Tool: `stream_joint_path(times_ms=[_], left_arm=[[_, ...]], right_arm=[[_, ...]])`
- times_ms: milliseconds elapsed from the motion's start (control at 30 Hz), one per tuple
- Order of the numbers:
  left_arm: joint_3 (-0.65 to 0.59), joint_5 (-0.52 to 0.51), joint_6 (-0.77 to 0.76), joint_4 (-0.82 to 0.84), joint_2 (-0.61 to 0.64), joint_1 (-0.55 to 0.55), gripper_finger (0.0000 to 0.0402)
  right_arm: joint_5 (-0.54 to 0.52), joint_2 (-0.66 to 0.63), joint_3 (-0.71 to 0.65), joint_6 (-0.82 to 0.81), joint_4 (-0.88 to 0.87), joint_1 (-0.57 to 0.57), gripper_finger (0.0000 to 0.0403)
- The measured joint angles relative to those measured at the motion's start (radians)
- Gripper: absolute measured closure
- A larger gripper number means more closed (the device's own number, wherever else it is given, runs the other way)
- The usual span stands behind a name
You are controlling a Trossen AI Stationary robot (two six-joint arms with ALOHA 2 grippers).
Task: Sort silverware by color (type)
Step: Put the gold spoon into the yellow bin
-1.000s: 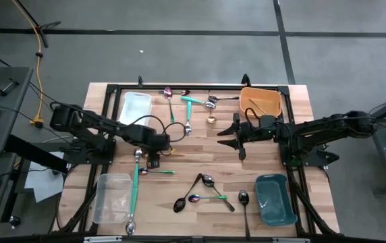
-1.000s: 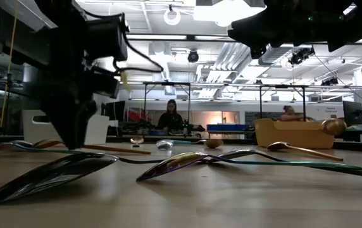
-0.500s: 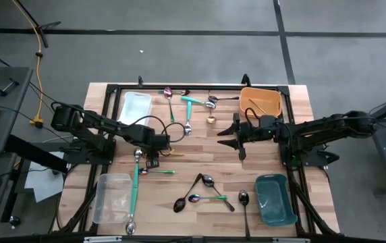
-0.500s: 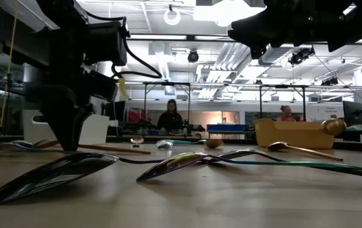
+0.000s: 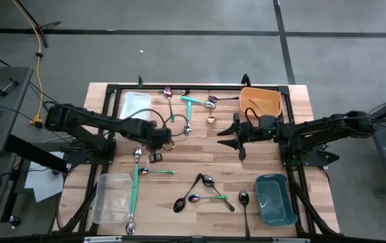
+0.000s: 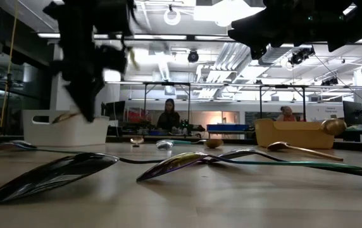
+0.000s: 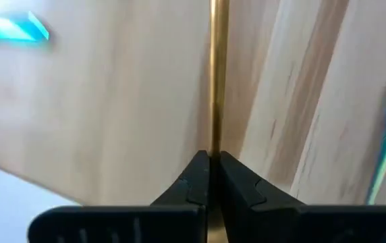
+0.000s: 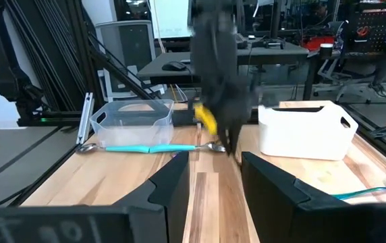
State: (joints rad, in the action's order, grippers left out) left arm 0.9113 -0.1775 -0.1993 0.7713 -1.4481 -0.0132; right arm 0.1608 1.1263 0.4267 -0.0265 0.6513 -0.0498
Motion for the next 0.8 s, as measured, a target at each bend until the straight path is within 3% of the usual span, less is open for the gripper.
stream_joint_path(times_ms=[233, 367, 800], left_arm=[[0.001, -0.142, -0.005, -0.204, 0.179, -0.03, 0.0396], [-0.024, -0.192, 0.048, -0.432, 0.231, -0.065, 0.0396], [-0.413, -0.133, 0.079, -1.367, 0.21, -0.078, 0.0396]], right_arm=[[0.0, 0.0, 0.0, -0.051, 0.0, 0.0, 0.0274], [-0.003, 0.01, 0.0, -0.106, 0.024, 0.0, 0.0274], [-0.01, 0.29, 0.045, -0.105, 0.361, 0.0, 0.0274]])
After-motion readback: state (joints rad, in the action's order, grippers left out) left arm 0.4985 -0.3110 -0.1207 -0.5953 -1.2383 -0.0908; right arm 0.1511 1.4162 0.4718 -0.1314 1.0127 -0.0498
